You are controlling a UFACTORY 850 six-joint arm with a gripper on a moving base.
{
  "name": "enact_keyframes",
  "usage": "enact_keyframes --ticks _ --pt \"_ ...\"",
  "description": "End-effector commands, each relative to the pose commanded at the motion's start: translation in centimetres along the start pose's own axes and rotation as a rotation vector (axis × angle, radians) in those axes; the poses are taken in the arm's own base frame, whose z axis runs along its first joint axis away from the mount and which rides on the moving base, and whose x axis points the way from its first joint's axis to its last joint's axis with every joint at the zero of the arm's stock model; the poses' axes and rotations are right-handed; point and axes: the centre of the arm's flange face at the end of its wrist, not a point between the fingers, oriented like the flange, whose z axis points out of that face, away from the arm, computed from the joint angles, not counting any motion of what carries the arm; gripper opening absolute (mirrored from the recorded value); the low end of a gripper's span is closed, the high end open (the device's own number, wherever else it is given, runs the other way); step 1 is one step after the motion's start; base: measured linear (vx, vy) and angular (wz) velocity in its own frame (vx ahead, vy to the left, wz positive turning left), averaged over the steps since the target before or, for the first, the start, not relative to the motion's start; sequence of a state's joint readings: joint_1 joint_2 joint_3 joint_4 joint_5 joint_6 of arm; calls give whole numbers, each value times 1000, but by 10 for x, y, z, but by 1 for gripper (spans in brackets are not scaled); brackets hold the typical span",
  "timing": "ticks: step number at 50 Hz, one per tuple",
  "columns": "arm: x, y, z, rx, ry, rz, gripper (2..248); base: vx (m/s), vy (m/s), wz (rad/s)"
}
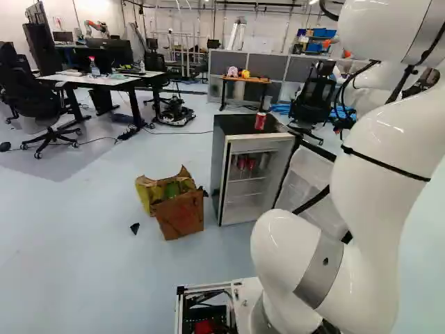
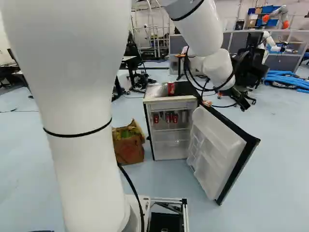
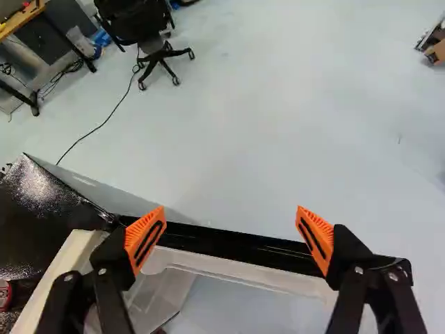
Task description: Grab a drink from the fridge
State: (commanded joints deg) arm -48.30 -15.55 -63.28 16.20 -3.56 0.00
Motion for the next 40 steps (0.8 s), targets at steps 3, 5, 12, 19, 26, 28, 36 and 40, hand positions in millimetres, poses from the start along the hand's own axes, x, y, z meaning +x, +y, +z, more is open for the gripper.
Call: enact_keyframes --ticks 3,5,12,19,26,28,36,40 --pt "2 2 3 -2 -17 13 247 0 0 0" --pt "3 3 5 -3 -30 22 247 0 0 0" --pt "8 7 13 -6 -73 53 247 0 0 0" --pt "13 11 21 -6 -116 80 247 0 0 0" --pt "17 14 29 -5 -159 106 247 0 0 0" --pt "19 15 31 -5 -171 112 247 0 0 0" --pt "26 19 41 -4 -200 126 247 0 0 0" --pt "31 20 46 -5 -197 130 247 0 0 0"
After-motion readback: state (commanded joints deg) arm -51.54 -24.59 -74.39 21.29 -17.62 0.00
